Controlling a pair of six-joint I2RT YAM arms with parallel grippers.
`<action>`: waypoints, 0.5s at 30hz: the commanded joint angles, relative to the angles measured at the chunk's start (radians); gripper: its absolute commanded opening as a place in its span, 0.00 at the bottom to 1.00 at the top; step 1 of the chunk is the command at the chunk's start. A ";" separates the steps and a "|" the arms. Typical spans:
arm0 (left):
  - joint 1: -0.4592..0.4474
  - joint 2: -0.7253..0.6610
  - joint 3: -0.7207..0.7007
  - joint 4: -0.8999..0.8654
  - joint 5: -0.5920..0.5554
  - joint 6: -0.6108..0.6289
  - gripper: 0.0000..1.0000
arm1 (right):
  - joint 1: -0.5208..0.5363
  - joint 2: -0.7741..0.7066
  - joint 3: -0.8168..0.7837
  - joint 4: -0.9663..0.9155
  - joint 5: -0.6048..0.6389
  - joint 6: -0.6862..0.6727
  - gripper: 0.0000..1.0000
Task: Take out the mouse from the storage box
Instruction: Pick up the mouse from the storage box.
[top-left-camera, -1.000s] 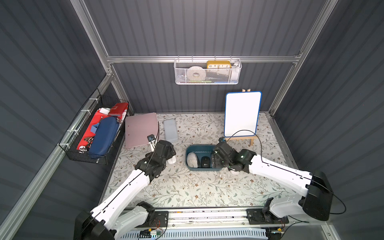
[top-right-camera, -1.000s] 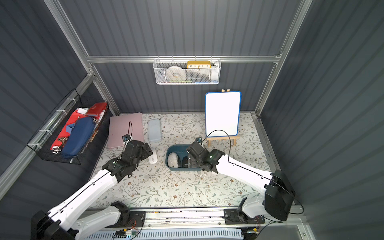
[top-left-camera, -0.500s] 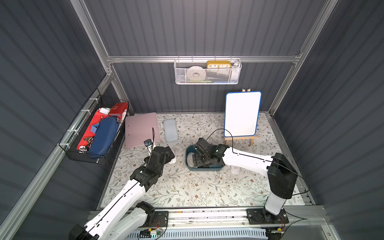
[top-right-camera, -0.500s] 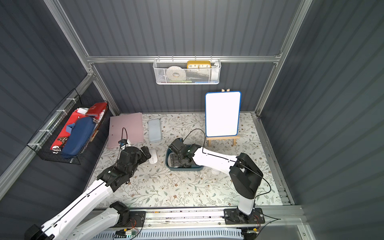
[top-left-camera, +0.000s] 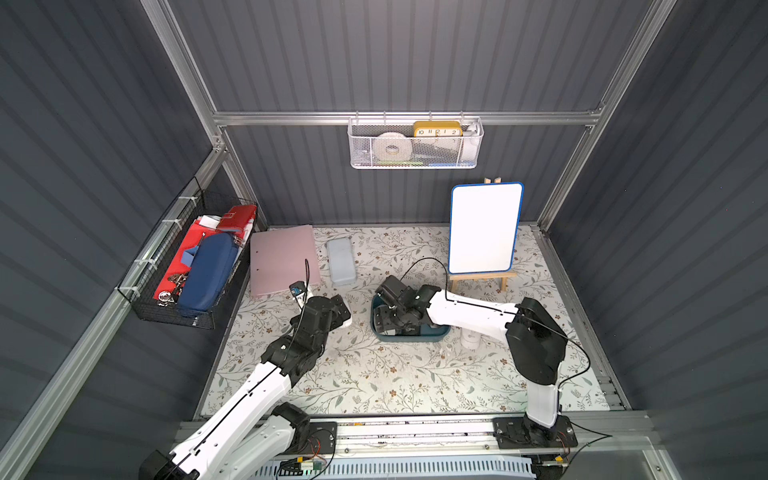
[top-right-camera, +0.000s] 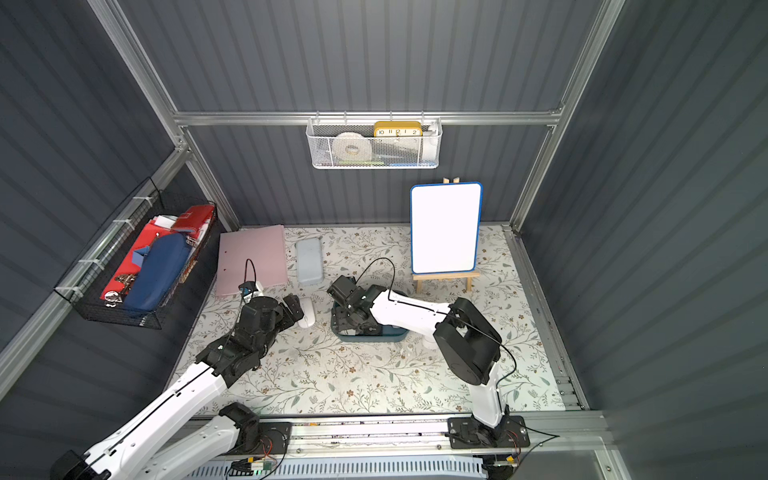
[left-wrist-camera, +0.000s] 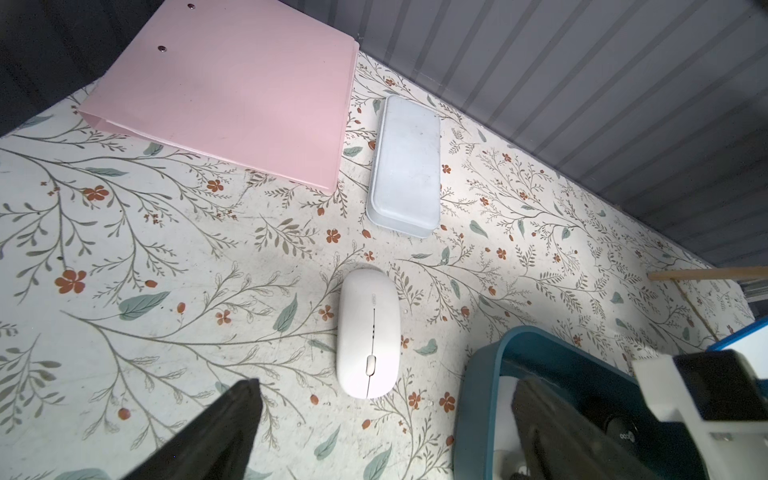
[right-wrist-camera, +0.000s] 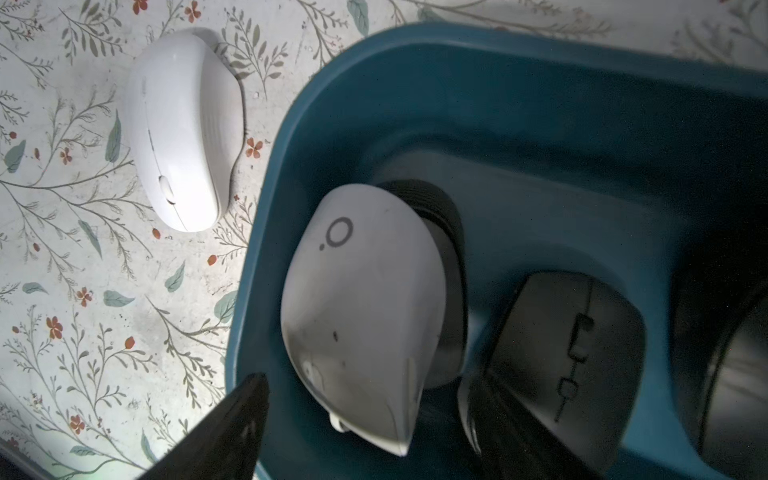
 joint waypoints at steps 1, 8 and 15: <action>0.000 0.010 -0.005 0.023 0.004 0.011 0.99 | 0.001 0.034 0.033 -0.037 -0.002 0.012 0.79; 0.000 0.010 -0.003 0.016 -0.005 0.010 0.99 | -0.002 0.081 0.064 -0.037 -0.016 0.012 0.71; 0.000 -0.002 -0.011 0.015 -0.001 0.009 0.99 | -0.002 0.074 0.062 -0.048 -0.005 0.016 0.63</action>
